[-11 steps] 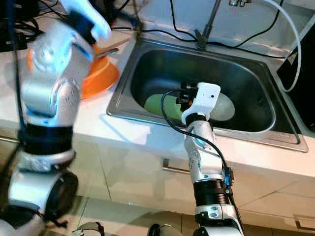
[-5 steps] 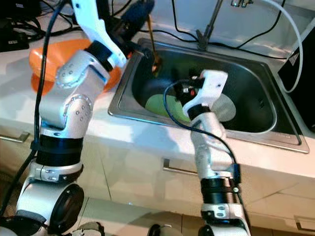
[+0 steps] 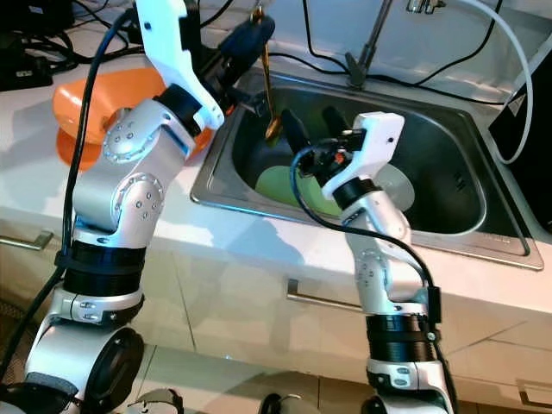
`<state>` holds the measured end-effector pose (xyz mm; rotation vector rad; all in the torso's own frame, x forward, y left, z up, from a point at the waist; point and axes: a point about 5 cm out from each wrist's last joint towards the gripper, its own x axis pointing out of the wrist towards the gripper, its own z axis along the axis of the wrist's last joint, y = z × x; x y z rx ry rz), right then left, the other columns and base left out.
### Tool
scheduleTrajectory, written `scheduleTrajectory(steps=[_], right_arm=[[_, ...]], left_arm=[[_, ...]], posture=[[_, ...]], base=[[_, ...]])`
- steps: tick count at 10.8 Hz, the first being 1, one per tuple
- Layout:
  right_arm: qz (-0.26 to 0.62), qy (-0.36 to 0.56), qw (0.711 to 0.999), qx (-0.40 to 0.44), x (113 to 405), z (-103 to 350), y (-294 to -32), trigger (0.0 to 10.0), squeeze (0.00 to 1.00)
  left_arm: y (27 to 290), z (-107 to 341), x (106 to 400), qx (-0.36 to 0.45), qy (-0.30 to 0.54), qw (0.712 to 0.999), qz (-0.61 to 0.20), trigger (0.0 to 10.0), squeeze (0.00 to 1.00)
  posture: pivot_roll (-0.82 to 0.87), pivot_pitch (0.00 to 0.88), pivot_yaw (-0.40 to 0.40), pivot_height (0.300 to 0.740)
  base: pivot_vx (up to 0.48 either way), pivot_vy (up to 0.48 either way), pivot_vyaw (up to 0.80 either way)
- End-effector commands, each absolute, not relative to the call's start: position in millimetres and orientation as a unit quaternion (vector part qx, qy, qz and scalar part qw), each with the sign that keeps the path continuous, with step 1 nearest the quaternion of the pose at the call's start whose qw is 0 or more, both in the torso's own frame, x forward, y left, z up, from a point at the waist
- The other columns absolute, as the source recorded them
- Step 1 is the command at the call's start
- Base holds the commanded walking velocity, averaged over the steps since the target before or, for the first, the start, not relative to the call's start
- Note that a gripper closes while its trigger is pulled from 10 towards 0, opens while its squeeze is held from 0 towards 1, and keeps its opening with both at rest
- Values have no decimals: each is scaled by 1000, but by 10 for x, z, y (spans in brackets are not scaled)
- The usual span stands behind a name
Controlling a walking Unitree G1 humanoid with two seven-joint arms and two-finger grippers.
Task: Kitchen organization
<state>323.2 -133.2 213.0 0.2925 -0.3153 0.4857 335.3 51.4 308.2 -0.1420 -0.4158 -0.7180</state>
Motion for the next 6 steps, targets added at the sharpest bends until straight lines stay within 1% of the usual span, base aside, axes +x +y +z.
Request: scheduleTrajectory(steps=[1,3,6], right_arm=[[247,-158,946,141,3195,2156,-1360,10000,0],[280,-154,936,145,3158,2164,-1247,10000,0],[302,-148,930,146,3128,2147,-1169,10000,0]], left_arm=[[449,3038,3341,-58,-190,910,-363,10000,0],[387,2989,3313,-65,-174,904,-386,10000,0],[320,2976,3258,-62,-170,894,-409,10000,0]], posture=[[-10,82,-82,740],[-6,81,-84,740],[-6,81,-84,740]], base=[[0,0,0],[0,0,0],[0,0,0]])
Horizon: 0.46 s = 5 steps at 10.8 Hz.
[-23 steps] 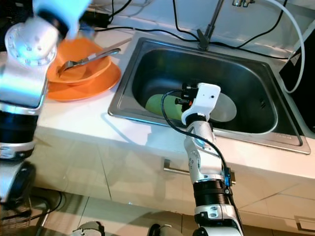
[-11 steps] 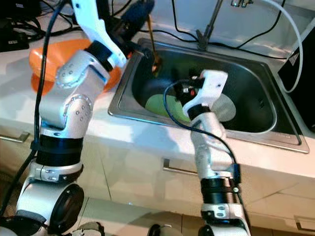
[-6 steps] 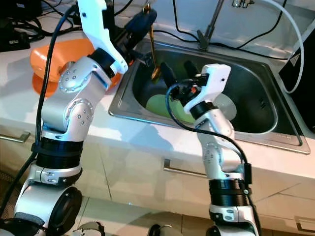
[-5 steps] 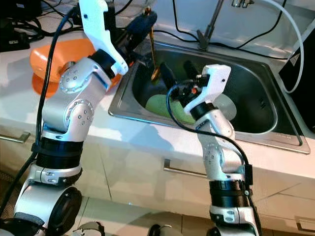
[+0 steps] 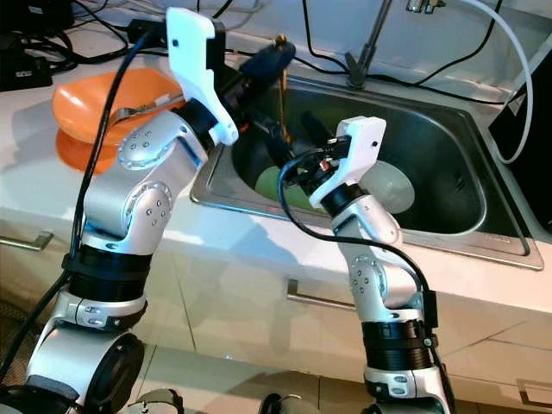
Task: Kitchen organization
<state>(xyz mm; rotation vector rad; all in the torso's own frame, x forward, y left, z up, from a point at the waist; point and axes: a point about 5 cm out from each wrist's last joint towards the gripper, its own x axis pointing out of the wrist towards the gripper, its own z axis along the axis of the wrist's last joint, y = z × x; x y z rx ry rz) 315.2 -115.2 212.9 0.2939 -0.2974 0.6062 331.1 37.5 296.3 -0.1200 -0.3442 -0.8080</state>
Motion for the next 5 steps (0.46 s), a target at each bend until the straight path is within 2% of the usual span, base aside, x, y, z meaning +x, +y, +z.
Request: scheduleTrajectory(steps=[1,5], right_arm=[[303,-145,931,145,3130,2138,-1156,10000,0],[282,-131,942,128,3174,2056,-1144,10000,0]], left_arm=[[305,2974,3246,-61,-168,893,-414,10000,0],[281,2962,3223,-59,-160,888,-427,10000,0]], posture=[[-6,81,-84,740],[2,81,-89,740]], base=[[0,0,0],[0,0,0]])
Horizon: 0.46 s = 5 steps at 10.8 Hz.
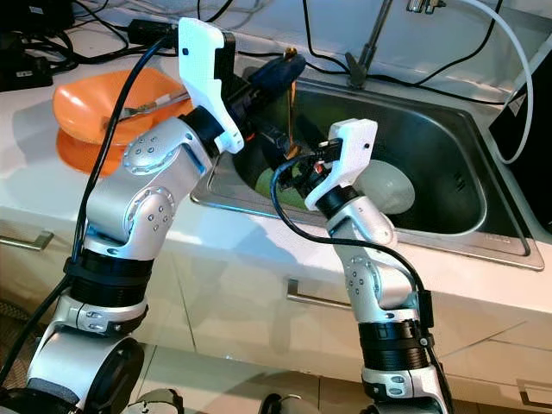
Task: Kitchen organization
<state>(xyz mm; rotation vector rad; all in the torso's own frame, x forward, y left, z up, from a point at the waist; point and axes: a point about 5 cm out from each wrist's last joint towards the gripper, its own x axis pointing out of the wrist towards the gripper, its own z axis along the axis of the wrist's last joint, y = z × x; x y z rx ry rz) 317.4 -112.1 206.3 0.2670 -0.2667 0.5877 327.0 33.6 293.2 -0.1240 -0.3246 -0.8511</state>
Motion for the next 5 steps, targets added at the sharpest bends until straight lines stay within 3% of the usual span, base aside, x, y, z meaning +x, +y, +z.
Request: scheduleTrajectory(steps=[1,2,3,5], right_arm=[[279,-131,943,128,3179,2051,-1142,10000,0],[276,-131,944,127,3184,2047,-1144,6039,0],[265,-129,947,127,3202,2033,-1163,0,0],[262,-128,948,126,3207,2023,-1169,0,0]], left_arm=[[285,2960,3220,-58,-159,888,-428,10000,0],[285,2959,3219,-58,-159,888,-428,10000,0],[287,2957,3219,-58,-158,888,-429,10000,0],[289,2956,3220,-58,-157,888,-429,10000,0]], posture=[[2,81,-89,740],[3,80,-89,740],[3,80,-89,740],[3,80,-89,740]], base=[[0,0,0],[0,0,0],[0,0,0],[0,0,0]])
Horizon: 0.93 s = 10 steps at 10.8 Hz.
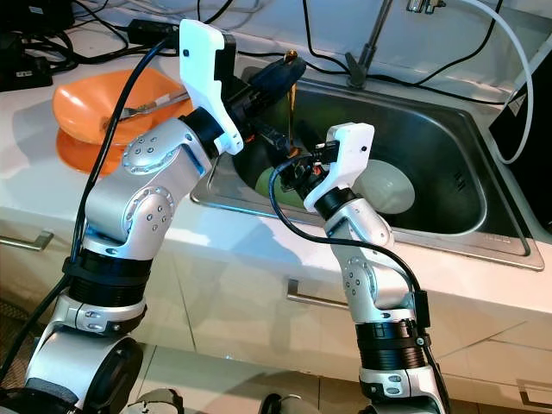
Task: Kitchen organization
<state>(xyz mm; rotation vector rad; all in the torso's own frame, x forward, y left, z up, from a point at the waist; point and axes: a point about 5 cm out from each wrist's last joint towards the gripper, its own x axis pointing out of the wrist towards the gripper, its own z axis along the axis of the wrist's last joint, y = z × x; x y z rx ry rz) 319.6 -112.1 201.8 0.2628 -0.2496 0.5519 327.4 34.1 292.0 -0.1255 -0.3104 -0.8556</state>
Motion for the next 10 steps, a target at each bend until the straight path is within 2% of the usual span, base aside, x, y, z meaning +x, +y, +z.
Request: scheduleTrajectory(steps=[1,10], right_arm=[[257,-126,950,125,3214,2012,-1174,0,0],[252,-121,953,122,3233,1955,-1163,0,0]], left_arm=[[290,2956,3219,-58,-156,888,-429,10000,0],[289,2954,3204,-53,-156,887,-432,10000,0]], posture=[[3,80,-89,740],[9,62,-91,740]], base=[[0,0,0],[0,0,0]])
